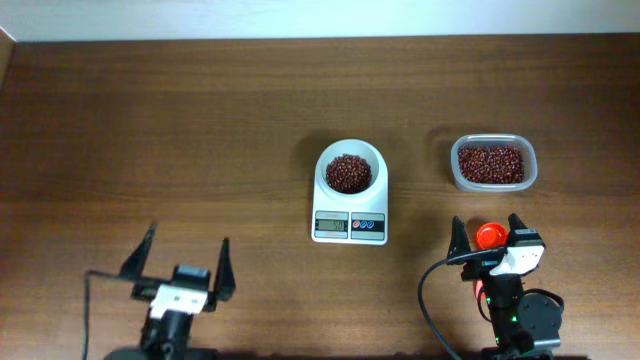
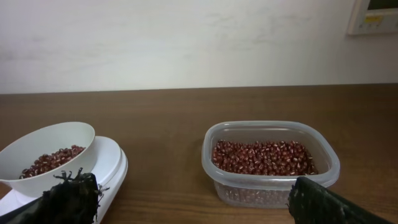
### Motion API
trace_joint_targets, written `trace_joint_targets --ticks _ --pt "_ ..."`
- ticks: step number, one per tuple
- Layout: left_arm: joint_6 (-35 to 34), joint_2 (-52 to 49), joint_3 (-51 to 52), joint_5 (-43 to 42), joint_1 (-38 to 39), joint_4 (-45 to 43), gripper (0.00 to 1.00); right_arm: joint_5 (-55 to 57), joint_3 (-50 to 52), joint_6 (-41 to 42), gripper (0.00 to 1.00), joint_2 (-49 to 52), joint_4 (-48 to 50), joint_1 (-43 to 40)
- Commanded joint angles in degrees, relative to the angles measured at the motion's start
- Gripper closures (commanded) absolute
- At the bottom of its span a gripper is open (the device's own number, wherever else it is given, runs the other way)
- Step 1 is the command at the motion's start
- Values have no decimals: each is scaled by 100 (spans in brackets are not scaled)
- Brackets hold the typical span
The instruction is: Scoop and weigh 50g on scale
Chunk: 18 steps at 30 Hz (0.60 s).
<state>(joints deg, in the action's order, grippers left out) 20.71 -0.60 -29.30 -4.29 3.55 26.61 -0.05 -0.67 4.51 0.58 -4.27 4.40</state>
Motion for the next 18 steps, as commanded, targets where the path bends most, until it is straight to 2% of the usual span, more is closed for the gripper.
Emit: trace_joint_targets --ticks 1,5,11,12,14,15,18 --pt "-55 24 1062 -44 -35 -988 1 -28 35 -4 1 -37 -28 46" --pt "-55 24 2100 -44 -35 -2135 1 -28 35 -4 1 -39 -28 46" --pt "-57 24 2455 -42 -35 -2323 1 -28 35 -4 1 -39 -28 46" --pt "-131 24 2465 -39 -35 -2345 1 -28 35 -4 1 -39 -28 46" --pt "-944 24 2485 140 -35 -2446 1 -31 35 -4 1 -39 -28 46" --pt "-1104 24 2520 175 -35 -2463 1 -28 35 -4 1 -37 -28 46" --pt "-1102 26 2883 358 -35 -2653 1 -28 35 -4 1 -39 -28 46"
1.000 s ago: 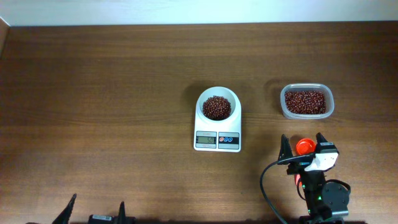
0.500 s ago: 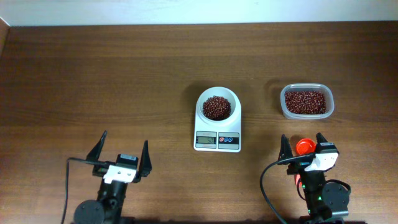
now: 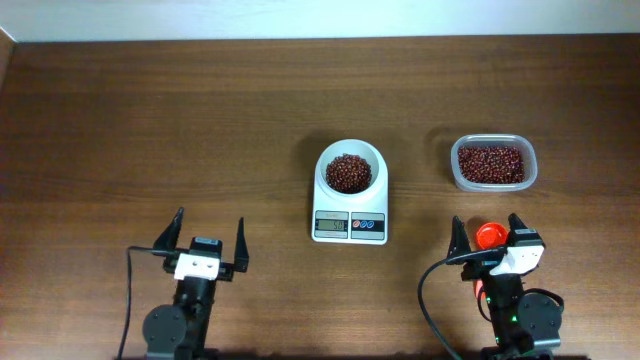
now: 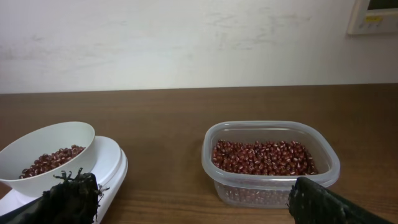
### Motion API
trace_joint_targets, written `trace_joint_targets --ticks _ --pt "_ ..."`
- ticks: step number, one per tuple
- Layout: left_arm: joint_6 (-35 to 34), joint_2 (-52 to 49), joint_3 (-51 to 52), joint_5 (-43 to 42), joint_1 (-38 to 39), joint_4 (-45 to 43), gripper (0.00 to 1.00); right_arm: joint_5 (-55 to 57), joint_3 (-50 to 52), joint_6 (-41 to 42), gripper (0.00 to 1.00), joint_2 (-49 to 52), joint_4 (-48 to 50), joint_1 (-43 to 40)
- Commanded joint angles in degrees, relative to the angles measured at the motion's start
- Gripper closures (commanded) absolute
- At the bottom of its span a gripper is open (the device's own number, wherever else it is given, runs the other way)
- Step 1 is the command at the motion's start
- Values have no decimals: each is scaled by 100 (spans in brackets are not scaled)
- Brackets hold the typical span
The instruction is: Scoop and weigh 50g on scale
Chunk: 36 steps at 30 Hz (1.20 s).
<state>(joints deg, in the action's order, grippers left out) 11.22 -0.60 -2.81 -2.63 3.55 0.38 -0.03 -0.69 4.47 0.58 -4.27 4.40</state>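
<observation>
A white scale (image 3: 349,226) stands mid-table with a white bowl (image 3: 349,171) of red beans on it; the bowl (image 4: 46,155) also shows at left in the right wrist view. A clear tub of red beans (image 3: 492,162) sits to the right, seen close in the wrist view as the tub (image 4: 269,163). An orange scoop (image 3: 488,236) lies between the spread fingers of my right gripper (image 3: 488,240), which is open near the front edge. My left gripper (image 3: 208,240) is open at front left with nothing in it. The right fingertips (image 4: 323,202) frame the tub.
The dark wooden table (image 3: 200,130) runs to a pale wall at the back. A black cable (image 3: 430,300) loops beside the right arm, another cable (image 3: 128,300) beside the left arm.
My left gripper has moved up and to the right and now points straight away from the front edge. The right gripper, scoop, bowl and tub have not moved.
</observation>
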Motion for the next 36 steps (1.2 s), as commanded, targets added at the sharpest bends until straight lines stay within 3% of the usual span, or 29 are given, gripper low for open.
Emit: trace_joint_targets --ticks 1,7,11,36 --pt "-153 28 234 455 -35 37 1 -31 37 0 1 -39 -28 46" --pt "-157 28 234 289 -35 433 1 -31 37 0 1 -37 -28 46" --pt "-459 28 234 260 -35 437 1 -31 37 0 1 -37 -28 46" --pt "-474 26 229 90 -35 422 1 -31 37 0 1 -39 -28 46"
